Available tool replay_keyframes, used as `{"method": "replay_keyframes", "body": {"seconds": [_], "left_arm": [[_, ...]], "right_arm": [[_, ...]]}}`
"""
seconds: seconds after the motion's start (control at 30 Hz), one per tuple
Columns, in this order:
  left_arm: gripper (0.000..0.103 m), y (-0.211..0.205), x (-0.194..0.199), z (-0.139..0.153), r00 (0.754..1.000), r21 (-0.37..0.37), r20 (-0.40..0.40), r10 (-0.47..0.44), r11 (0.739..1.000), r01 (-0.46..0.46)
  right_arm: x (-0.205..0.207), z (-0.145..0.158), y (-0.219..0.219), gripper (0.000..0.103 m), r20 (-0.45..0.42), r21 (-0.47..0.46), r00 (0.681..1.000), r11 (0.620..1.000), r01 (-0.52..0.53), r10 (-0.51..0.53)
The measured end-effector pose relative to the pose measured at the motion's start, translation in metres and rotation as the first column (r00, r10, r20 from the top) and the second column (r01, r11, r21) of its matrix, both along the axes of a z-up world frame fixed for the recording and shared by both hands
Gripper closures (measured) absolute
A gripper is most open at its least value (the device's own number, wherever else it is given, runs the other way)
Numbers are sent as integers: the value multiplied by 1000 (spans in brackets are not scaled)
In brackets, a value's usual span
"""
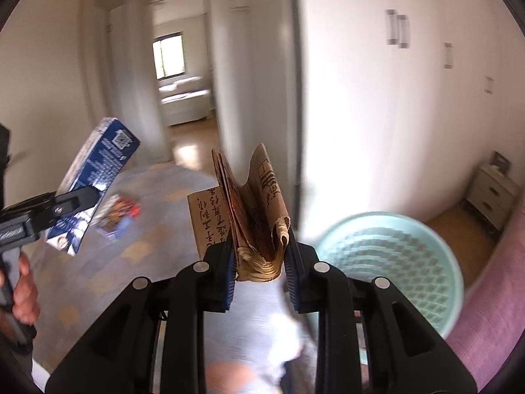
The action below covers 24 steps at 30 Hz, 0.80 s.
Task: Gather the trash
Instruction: 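Carry the leaflet and cardboard box over the teal basket and release both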
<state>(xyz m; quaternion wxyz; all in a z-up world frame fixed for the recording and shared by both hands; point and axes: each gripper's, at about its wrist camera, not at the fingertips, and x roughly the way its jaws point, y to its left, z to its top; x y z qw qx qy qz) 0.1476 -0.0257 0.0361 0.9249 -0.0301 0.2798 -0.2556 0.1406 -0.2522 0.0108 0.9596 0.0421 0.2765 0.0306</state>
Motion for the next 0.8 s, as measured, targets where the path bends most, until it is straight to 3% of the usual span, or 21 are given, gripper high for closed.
{"method": "replay_keyframes", "body": {"seconds": [0.2,0.43,0.6,0.8], "left_arm": [[47,-94,-9,4,991,6,17,-129,992,129],[47,-176,5,-15,973,13,-42,-225,974,226],[47,-210,24,-33,965,3,-92,-247,969,248],[47,-236,51,-57,957,4,-163,-239,970,243]], "right_arm": [[-13,-2,-62,80,-11,26,984,984,178,-177],[-16,-24,-132,80,-97,84,928,926,368,-360],[-21,-45,-180,80,-173,134,863,857,498,-474],[-21,-55,-191,79,-214,134,840,837,530,-498]]}}
